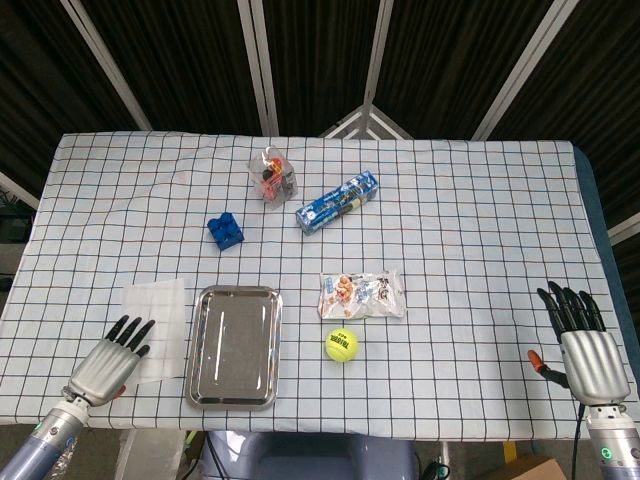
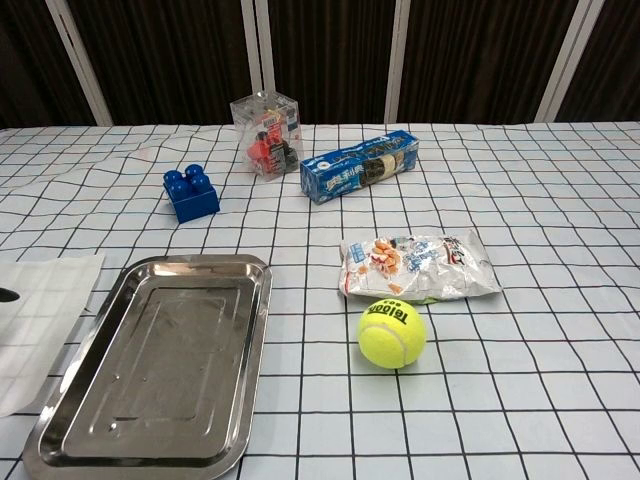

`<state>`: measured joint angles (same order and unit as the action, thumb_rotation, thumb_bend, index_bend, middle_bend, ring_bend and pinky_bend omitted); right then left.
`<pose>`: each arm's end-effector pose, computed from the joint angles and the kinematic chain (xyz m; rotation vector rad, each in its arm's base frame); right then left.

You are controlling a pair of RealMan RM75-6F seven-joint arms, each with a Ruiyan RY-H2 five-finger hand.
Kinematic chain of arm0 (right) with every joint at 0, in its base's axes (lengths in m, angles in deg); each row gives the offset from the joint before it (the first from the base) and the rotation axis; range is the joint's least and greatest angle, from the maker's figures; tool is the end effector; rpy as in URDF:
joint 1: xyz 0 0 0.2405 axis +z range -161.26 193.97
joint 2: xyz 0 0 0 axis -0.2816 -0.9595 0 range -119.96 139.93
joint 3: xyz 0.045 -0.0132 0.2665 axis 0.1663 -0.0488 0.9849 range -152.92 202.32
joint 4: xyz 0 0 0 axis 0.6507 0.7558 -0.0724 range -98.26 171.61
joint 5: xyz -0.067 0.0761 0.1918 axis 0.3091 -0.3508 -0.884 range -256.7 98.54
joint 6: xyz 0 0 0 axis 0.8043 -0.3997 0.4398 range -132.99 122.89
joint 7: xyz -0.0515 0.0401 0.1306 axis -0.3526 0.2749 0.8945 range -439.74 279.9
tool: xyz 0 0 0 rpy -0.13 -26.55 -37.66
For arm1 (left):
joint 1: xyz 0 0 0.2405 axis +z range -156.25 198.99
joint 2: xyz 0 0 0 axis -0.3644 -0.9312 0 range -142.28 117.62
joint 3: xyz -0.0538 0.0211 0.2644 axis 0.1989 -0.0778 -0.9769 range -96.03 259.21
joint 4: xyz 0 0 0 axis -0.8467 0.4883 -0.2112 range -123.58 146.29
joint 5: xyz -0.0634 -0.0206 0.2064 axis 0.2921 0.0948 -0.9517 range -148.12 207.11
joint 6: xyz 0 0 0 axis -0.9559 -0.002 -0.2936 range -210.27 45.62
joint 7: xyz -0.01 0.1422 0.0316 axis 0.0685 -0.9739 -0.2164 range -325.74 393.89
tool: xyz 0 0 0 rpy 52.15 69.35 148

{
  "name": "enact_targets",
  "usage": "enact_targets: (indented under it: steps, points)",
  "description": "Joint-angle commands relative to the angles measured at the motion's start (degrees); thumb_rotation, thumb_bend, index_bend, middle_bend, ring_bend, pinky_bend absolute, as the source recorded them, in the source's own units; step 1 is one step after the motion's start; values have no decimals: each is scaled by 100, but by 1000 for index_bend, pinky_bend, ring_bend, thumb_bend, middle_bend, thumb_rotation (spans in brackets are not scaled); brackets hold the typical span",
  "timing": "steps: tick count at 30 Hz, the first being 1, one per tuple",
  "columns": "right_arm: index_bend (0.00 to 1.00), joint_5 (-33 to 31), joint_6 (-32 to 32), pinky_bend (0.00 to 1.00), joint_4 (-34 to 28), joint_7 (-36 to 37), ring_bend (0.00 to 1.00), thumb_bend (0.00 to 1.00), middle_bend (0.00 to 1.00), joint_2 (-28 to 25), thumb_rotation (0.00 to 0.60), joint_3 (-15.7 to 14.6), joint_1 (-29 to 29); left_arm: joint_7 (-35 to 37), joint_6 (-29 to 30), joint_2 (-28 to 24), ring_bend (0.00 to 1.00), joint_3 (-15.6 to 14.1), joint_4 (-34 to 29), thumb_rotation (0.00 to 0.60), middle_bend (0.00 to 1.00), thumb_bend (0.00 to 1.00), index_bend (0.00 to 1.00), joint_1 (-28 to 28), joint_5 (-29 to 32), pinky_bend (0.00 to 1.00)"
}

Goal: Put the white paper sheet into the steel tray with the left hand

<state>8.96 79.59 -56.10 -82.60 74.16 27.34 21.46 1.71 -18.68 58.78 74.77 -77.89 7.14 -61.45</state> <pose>-0.3203 -0.1849 0.1544 1.4379 -0.8639 0.8941 -0.3186 0.1803 0.0492 -2.0611 -0.5865 -0.3857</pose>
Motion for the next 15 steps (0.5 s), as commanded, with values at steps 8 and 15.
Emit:
enact_targets:
  steps: [8, 15]
  points:
    - [0, 12, -2, 0, -20, 10, 0, 314, 0, 1, 600, -9, -3, -44, 84, 73, 0, 7, 124, 600, 0, 205, 357, 10, 12, 0]
    - [0, -17, -35, 0, -27, 44, 0, 313, 0, -11, 600, -7, 1, -82, 28, 296, 0, 64, 275, 600, 0, 249, 388, -62, 57, 0]
